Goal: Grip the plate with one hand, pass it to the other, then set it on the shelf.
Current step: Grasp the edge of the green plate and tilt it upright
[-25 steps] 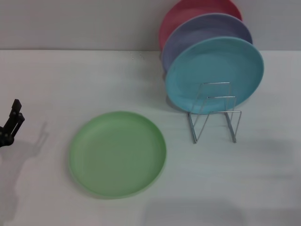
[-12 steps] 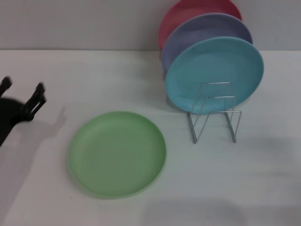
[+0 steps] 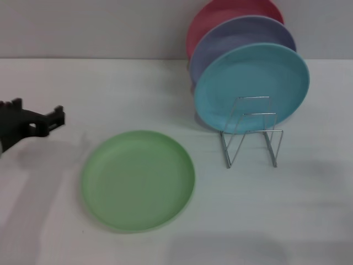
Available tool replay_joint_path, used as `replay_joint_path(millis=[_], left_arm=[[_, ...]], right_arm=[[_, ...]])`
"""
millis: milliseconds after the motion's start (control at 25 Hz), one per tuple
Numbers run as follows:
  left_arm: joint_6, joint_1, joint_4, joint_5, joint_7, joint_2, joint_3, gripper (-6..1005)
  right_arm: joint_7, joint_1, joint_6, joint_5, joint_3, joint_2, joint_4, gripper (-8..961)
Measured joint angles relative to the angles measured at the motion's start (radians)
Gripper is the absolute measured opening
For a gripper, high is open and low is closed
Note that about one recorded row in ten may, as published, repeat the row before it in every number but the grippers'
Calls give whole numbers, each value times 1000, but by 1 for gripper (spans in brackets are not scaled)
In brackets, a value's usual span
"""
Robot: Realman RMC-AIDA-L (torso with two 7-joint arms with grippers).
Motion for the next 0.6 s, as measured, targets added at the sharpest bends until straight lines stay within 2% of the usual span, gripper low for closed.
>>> replay_joint_path(millis=[40, 80, 160, 200, 280, 400, 600], left_arm=[[0, 0, 0, 0, 0, 0, 0, 822], [-46, -11, 10, -60, 90, -24, -35, 819], [-140, -29, 18, -179, 265, -89, -119, 814], [-213, -40, 18, -224, 371, -130, -178, 812], [-254, -52, 18, -238, 407, -139, -201, 807], [-373, -93, -2, -266, 423, -136, -220, 800], [-405, -115, -61, -271, 419, -138, -219, 787]], right_arm=[[0, 0, 0, 0, 0, 0, 0, 810], [0, 0, 0, 0, 0, 0, 0, 810], [0, 1, 0, 0, 0, 0, 0, 810], [0, 2, -1, -2, 0, 0, 0, 810], [1, 2, -1, -3, 0, 0, 0, 810], [7, 0, -2, -4, 0, 0, -3, 809], [9, 3, -2, -3, -4, 0, -10, 809]])
